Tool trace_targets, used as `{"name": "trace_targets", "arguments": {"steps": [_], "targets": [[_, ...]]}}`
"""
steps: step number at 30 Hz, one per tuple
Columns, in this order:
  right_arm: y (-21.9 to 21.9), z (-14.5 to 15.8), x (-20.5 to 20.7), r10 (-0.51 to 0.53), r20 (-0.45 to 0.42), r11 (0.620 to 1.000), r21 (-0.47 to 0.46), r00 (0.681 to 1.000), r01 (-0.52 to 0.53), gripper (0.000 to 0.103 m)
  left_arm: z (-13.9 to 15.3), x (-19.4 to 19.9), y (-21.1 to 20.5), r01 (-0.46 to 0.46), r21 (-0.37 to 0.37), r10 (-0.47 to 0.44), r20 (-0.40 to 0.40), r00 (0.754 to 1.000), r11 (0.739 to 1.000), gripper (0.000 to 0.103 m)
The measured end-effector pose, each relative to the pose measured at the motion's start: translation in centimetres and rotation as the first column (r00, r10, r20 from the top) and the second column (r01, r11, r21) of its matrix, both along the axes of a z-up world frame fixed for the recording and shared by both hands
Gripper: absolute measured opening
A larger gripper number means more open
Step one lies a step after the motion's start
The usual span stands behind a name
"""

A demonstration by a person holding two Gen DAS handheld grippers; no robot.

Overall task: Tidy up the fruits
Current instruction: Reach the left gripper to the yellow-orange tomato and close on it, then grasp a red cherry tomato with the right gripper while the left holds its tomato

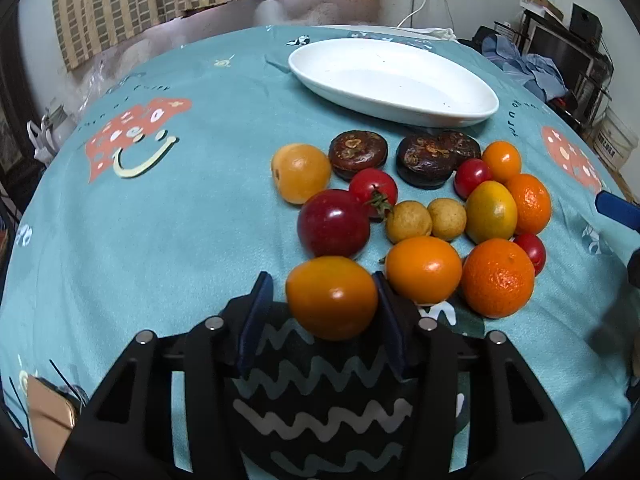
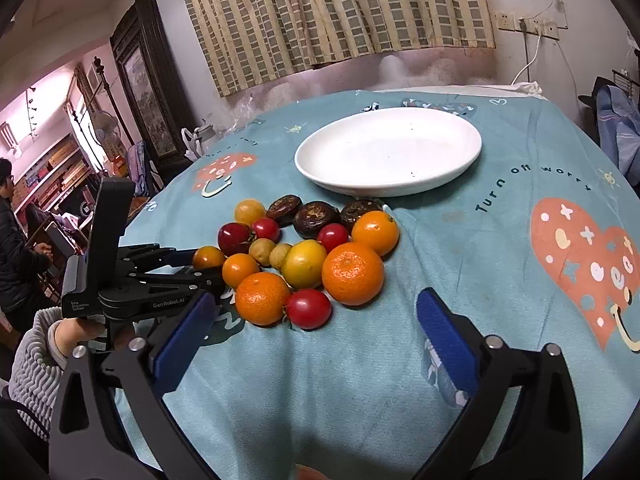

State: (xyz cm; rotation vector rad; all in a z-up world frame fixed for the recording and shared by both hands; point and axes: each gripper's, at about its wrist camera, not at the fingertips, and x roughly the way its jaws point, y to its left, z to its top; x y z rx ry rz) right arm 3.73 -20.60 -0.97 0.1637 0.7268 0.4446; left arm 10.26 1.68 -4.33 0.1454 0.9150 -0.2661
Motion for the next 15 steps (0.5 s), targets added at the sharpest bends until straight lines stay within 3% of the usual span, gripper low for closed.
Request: {"name": "trace_targets", "arguments": {"steps": [6,11,15], "targets": [[0.0,-0.7,0.5,-0.008,-0.035,1.000,-0.016,0.999,0.007,0.081,0.6,-1.0,0.3,-0.004,-0.008,0.004,0.031,1.000,1.000,0.042],[1.3,-1.9,1.3,0.000,-0.097,0.997,-0.075,0.995,-0.007,0.077,2.0,-1.9,2.1,-0.041,-0.074,0.046,0.070,0.996,0.996,0.042],[2.1,-2.8,2.3,-0.019,-0.145,0.994,-0.107,0.989,0.003,0.060,2.5,-2.1,3.1,-0.055,-0.120,0.064,0.074,0.995,0.991,0.042]]}}
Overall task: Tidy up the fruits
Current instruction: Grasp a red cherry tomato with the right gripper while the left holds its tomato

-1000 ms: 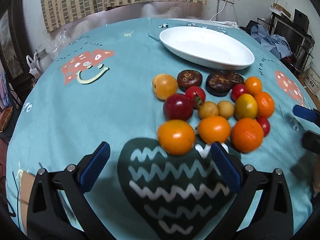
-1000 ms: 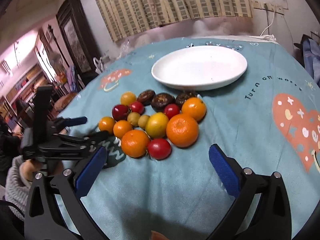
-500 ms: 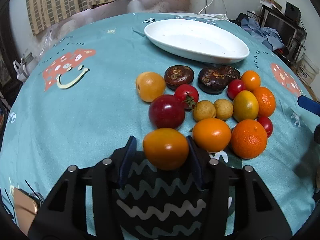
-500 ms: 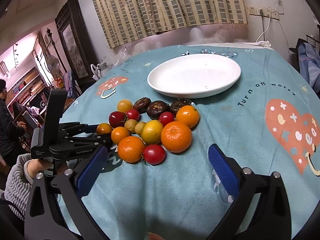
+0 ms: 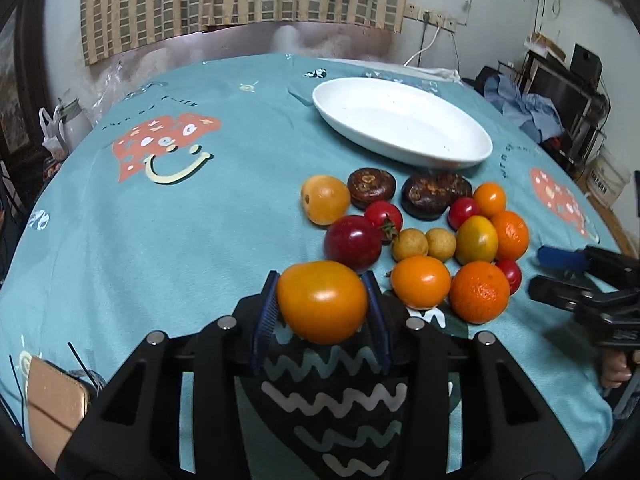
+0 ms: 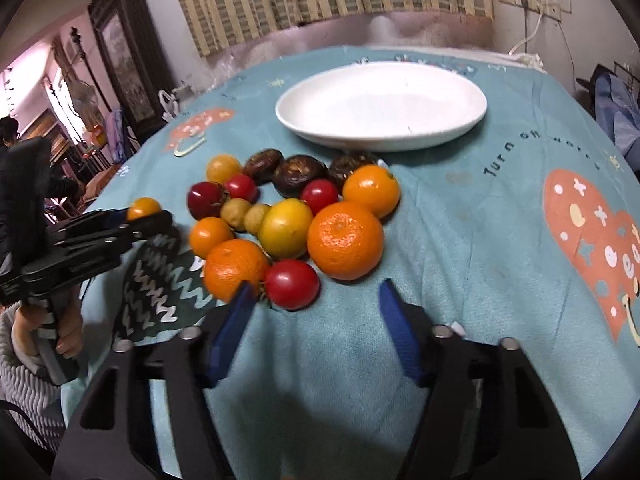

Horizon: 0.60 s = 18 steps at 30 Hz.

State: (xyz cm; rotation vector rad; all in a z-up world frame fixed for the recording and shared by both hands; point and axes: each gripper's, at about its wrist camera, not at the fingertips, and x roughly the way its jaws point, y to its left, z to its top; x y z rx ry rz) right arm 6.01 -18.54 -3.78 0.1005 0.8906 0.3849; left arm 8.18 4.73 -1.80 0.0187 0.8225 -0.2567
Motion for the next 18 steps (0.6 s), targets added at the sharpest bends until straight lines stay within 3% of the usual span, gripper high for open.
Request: {"name": "trace_targets", "arguments": {"steps": [6,14,16,18], "targets": [[1.2,-1.0,0.4,0.030,-0.052,1.000,-0.003,0.998,-0.030,0.046,-0.1,-0.1,-0.1,0.013,-0.010,-0.013,0.000,1.000,1.000,0.042],[1.8,-1.4,1.6,0.035,-0.057,0.999,0.017,0.998,-0.034,0.041,-0.3,0.2,-0.6,0.041,-0.006,-0.041,-0.013,0.999,0.999,0.041],[1.6,-1.5,1.8,0.037,-0.055,0.999,0.035,0.998,-0.035,0.033,-0.4,0.2,-0.7,0.045,-0.003,-0.045,-0.016,0.999,0.999,0.041],[1.3,-1.5,1.9,0.037,-0.059,0.998,0.053,0.998,-0.033,0.031,-0.5,0.3,-0.7,0.048,-0.007,-0.049,-0.018,0.999,0.999,0.040]]}}
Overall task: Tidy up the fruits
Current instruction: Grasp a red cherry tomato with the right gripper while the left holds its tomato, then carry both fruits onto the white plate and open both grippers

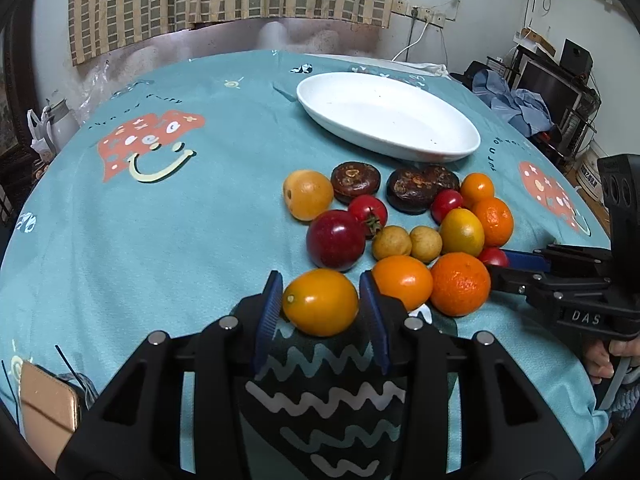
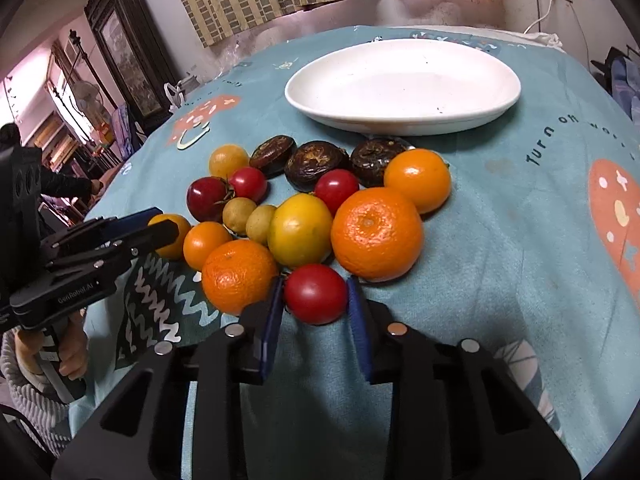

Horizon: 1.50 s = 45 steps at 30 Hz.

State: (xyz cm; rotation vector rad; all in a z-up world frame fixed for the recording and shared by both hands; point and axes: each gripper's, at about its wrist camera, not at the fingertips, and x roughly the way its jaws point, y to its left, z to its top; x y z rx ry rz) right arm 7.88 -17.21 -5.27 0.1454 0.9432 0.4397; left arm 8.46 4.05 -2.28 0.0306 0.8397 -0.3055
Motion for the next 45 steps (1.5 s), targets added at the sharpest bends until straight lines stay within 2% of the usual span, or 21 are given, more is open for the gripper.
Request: {"name": "trace_targets", "arguments": {"steps": [5,9,14,17,20,22,25,29,32,36,38,39,40,42,45], "targets": [[-0.2,0.0,-0.2,-0.005,0.006,1.000,0.010,1.000,0.005,0.031,-0.4,0.3,0.3,-0.008,-0.014,0.008,-0.020,1.000,1.000,0.042],[-0.2,0.0,-0.2,-0.005,0.007,1.000,0.011,1.000,0.005,0.031,-1.8,0.9,0.0,-0.023,0.034,0.025,-0.074,0.997,0.999,0.048],[-0.4,0.0,-0.3,-0.006,0.014,1.000,0.024,1.000,0.006,0.031,-1.8,0.7,0.5,-0.032,0.007,0.032,-0.067,0.997,0.999,0.042],[-0.7,0.4,-0.7,-0.006,0.031,0.999,0.037,1.000,0.005,0.030,-1.3,0.2,0.7,-0.048,0.014,0.049,-0.035,0.998,0.999,0.042],[-1.8,1.7,-1.6,-0.020,0.070,0.997,0.076,0.997,0.015,0.030,0.2,-0.1,0.6,-0.033,-0.026,0.032,-0.020,0.999,0.999,0.042],[-2.7,3.0,-1.9,-0.035,0.102,0.995,0.095,0.994,0.025,0.031,1.6,0.6,-0.3,-0.014,-0.002,0.014,-0.003,1.000,1.000,0.042],[-3.9,5.3,0.0,-0.080,0.142,0.995,0.070,0.987,0.070,0.030,4.0,3.1,-2.5,0.004,0.040,-0.005,0.028,1.000,0.999,0.042],[-4.5,7.0,4.6,-0.137,0.175,0.991,0.018,0.975,0.136,0.030,5.6,7.0,-6.2,0.040,0.048,-0.042,0.052,0.998,0.998,0.042],[-4.1,6.2,8.2,-0.160,0.169,0.986,-0.010,0.973,0.164,0.030,5.3,10.5,-8.7,0.053,0.030,-0.054,0.035,0.998,0.998,0.042],[-4.1,4.4,11.1,-0.179,0.169,0.982,-0.028,0.969,0.186,0.032,3.5,13.9,-9.8,0.040,0.022,-0.039,-0.012,0.999,0.999,0.043],[-4.5,3.6,12.1,-0.177,0.139,0.982,-0.033,0.974,0.183,0.039,2.4,15.1,-9.7,0.024,0.017,-0.023,-0.037,0.999,1.000,0.043],[-4.7,3.5,12.2,-0.174,0.135,0.983,-0.036,0.975,0.181,0.050,2.0,15.4,-9.7,0.017,0.015,-0.016,-0.042,0.999,1.000,0.043],[-5.0,3.7,12.0,-0.179,0.162,0.982,-0.034,0.970,0.187,0.056,1.8,15.4,-9.7,0.018,0.012,-0.018,-0.037,0.999,1.000,0.043],[-5.2,4.1,11.5,-0.190,0.203,0.979,-0.035,0.960,0.201,0.056,1.8,15.2,-9.7,0.024,0.017,-0.024,-0.029,0.999,1.000,0.044],[-5.5,5.2,10.3,-0.187,0.207,0.981,-0.002,0.960,0.192,0.056,3.1,13.4,-8.9,0.008,0.025,-0.009,0.024,1.000,1.000,0.053]]}}
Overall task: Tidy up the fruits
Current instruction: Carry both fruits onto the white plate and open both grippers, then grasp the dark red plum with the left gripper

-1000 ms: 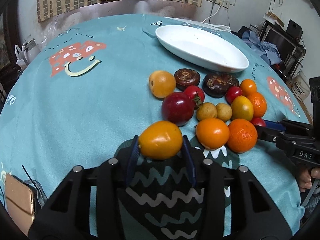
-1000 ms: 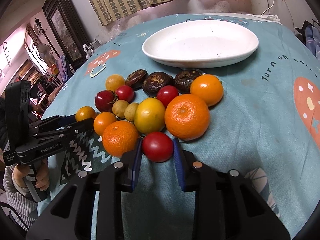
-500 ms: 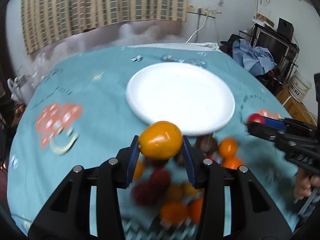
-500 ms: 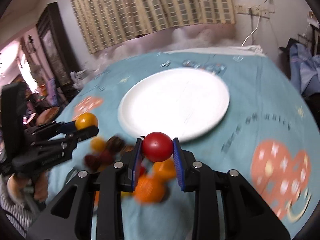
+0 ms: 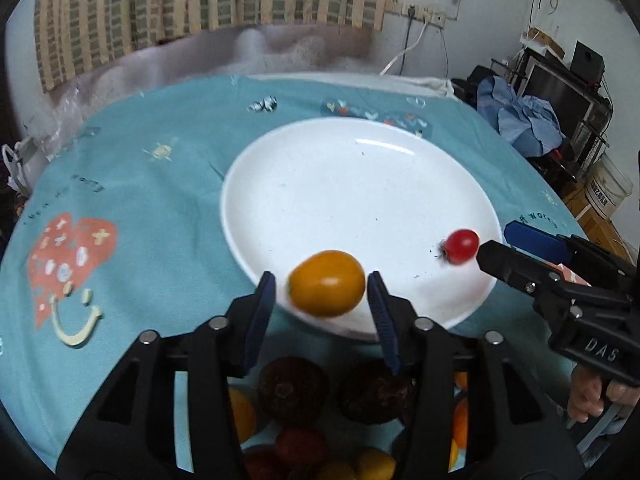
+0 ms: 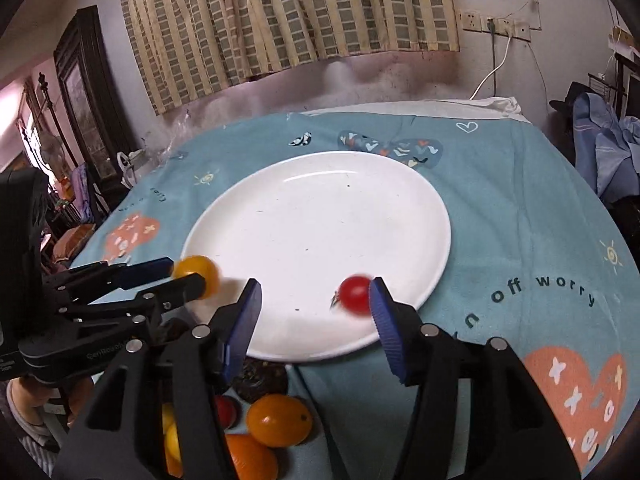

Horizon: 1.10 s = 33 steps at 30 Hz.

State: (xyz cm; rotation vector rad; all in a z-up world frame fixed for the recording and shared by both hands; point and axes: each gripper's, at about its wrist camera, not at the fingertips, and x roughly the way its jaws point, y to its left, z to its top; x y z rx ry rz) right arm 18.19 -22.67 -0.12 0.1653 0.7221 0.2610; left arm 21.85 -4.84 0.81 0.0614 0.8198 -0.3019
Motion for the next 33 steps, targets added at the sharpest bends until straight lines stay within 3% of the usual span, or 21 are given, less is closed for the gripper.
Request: {"name": "trace_targets", "arguments": {"steps": [6,12,21,25,29,33], "targets": [[-0.6,1.5,-4.8,-0.007,0.047,0.998,0.059,0.999,0.005,0.058,1.4,-5.9,5.0,-0.061,-0.029,0.063,0.062,0.996,0.998,0.059],[-1.4,-0.3,-8.8,-0.027,0.025,0.993,0.116,0.999,0.024,0.058,-1.9,-10.0,7.5,-0.093,-0.010,0.093,0.010,0.996,0.996,0.059],[-1.5,-0.9,-8.7,-0.023,0.002,0.992,0.125,1.000,0.023,0.058,-3.9,-10.2,6.5,-0.059,0.036,0.060,-0.023,0.998,0.998,0.059],[-1.5,-0.8,-8.8,-0.024,0.007,0.992,0.122,1.000,0.023,0.058,-4.3,-9.7,7.2,-0.071,0.025,0.072,-0.042,0.997,0.997,0.063],[-1.7,-0.7,-8.9,-0.033,0.010,0.992,0.124,0.999,0.032,0.058,-3.6,-10.3,8.4,-0.110,0.019,0.110,-0.013,0.994,0.994,0.063],[-1.8,-0.5,-8.9,-0.033,0.014,0.991,0.127,0.999,0.031,0.058,-3.6,-10.3,8.9,-0.109,-0.016,0.109,-0.029,0.994,0.994,0.058]]}}
